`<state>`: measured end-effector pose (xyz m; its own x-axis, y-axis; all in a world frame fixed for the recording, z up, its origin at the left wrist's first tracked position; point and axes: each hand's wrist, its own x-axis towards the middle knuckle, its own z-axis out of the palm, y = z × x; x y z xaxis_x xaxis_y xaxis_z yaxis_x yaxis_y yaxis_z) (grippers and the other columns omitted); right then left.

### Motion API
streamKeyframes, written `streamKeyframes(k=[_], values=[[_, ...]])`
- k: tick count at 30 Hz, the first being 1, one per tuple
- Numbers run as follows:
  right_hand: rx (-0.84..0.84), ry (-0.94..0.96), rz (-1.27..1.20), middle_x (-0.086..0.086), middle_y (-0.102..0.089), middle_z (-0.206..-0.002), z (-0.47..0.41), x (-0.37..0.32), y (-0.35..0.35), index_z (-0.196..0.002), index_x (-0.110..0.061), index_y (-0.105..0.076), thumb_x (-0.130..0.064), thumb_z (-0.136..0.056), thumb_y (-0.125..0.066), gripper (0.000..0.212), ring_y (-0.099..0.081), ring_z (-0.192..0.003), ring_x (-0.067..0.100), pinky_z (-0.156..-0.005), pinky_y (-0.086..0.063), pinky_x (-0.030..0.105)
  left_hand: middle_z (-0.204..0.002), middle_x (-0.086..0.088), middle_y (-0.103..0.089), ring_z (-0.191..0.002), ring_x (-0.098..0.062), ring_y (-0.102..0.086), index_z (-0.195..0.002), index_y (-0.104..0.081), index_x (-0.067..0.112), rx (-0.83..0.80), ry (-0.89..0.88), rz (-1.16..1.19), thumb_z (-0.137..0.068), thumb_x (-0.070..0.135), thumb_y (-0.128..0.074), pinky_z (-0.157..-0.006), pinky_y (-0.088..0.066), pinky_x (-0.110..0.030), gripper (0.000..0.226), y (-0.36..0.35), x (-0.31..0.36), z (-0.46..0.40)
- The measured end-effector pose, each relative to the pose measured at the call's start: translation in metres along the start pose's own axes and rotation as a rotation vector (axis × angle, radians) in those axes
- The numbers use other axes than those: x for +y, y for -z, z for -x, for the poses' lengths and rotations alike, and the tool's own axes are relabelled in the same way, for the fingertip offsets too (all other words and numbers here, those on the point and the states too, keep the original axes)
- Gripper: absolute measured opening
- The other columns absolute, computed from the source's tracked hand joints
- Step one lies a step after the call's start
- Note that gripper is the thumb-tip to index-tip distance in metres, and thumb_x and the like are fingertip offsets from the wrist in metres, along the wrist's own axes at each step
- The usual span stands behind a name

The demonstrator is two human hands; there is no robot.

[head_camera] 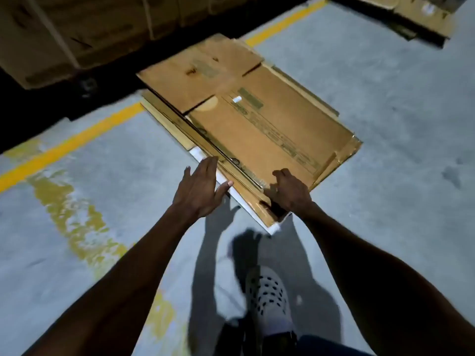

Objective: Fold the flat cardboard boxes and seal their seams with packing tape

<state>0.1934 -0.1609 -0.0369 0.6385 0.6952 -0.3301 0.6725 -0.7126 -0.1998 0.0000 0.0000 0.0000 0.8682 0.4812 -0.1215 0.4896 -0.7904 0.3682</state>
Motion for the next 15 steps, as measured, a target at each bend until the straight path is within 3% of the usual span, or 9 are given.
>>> streamKeyframes(k=[3, 8, 13, 15], values=[[0.013, -0.027, -0.025, 0.015, -0.041, -0.145, -0.035, 0.024, -0.038, -0.144, -0.007, -0.039, -0.048, -0.088, -0.07, 0.076, -0.05, -0.125, 0.035, -0.094, -0.049, 0.046, -0.159, -0.013, -0.032, -0.143, -0.031, -0.036, -0.153, -0.025, 0.007, -0.011, -0.009, -0.005, -0.102, 0.056, -0.035, -0.116, -0.022, -0.055, 0.071, -0.039, -0.015, -0.033], [0.006, -0.082, 0.009, 0.012, -0.026, -0.157, -0.073, 0.054, -0.083, -0.145, -0.008, -0.03, -0.067, -0.076, -0.072, 0.099, -0.035, -0.139, 0.034, -0.103, -0.043, 0.055, -0.162, -0.013, -0.026, -0.145, -0.031, -0.032, -0.155, -0.02, 0.008, -0.05, -0.006, -0.019, -0.101, 0.057, -0.032, -0.118, -0.02, -0.056, 0.073, -0.083, -0.035, -0.062], [-0.063, 0.032, 0.132, 0.023, -0.011, -0.163, -0.078, 0.069, -0.091, -0.153, -0.01, -0.015, -0.068, -0.095, -0.04, 0.086, -0.02, -0.148, 0.041, -0.107, -0.038, 0.061, -0.162, -0.013, -0.025, -0.144, -0.032, -0.035, -0.155, -0.019, 0.009, -0.08, 0.017, 0.007, -0.1, 0.059, -0.031, -0.119, -0.019, -0.057, 0.075, -0.1, -0.037, -0.066], [-0.031, 0.102, 0.206, 0.029, -0.023, -0.157, -0.071, 0.067, -0.076, -0.153, -0.007, -0.018, -0.057, -0.102, -0.03, 0.072, -0.034, -0.141, 0.045, -0.102, -0.043, 0.057, -0.162, -0.012, -0.025, -0.144, -0.032, -0.035, -0.155, -0.019, 0.009, -0.079, 0.016, 0.03, -0.1, 0.059, -0.03, -0.119, -0.018, -0.057, 0.076, -0.098, -0.033, -0.062]])
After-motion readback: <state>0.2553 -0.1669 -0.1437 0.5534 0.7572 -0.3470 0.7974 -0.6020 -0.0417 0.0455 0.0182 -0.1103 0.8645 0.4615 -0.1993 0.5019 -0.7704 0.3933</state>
